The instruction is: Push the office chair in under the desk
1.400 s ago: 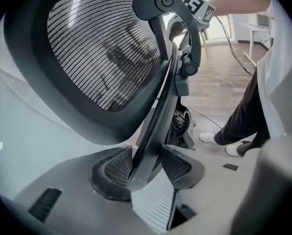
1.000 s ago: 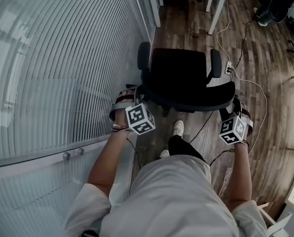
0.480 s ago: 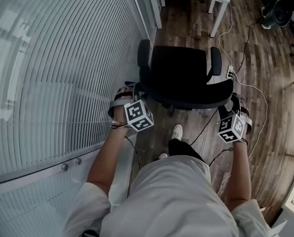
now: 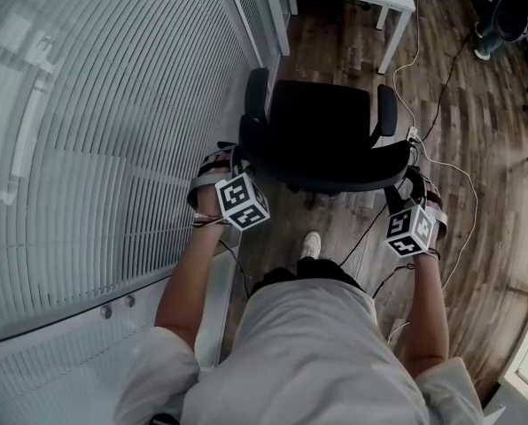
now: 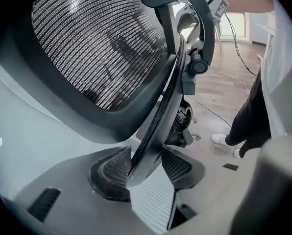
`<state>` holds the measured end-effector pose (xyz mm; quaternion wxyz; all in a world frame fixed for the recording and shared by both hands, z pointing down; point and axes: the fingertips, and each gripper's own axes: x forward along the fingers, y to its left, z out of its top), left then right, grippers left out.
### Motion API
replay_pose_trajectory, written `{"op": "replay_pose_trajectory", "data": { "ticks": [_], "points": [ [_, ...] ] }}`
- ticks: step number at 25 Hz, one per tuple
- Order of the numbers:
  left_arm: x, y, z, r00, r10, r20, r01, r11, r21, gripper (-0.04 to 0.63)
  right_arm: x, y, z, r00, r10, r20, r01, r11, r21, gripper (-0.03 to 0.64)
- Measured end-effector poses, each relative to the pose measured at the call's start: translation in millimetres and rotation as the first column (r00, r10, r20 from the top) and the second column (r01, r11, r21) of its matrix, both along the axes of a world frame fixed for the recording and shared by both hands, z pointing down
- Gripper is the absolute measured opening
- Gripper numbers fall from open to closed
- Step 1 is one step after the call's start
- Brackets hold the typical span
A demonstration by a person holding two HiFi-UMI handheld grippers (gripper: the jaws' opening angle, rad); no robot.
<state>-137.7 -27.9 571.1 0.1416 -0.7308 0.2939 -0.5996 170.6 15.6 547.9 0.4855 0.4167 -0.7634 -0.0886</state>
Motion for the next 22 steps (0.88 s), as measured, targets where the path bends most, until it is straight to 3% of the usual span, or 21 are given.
{"op": "replay_pose_trajectory", "data": {
  "ticks": [22],
  "points": [
    [35.3,-101.7,-1.2,1.0,-0.005,0.012,0.005,1.0,0.025,0.204,36.8,-108.6,-2.5,1.0,-0.01,-0.021,0.01,1.0,0.001,0.207]
  ]
}}
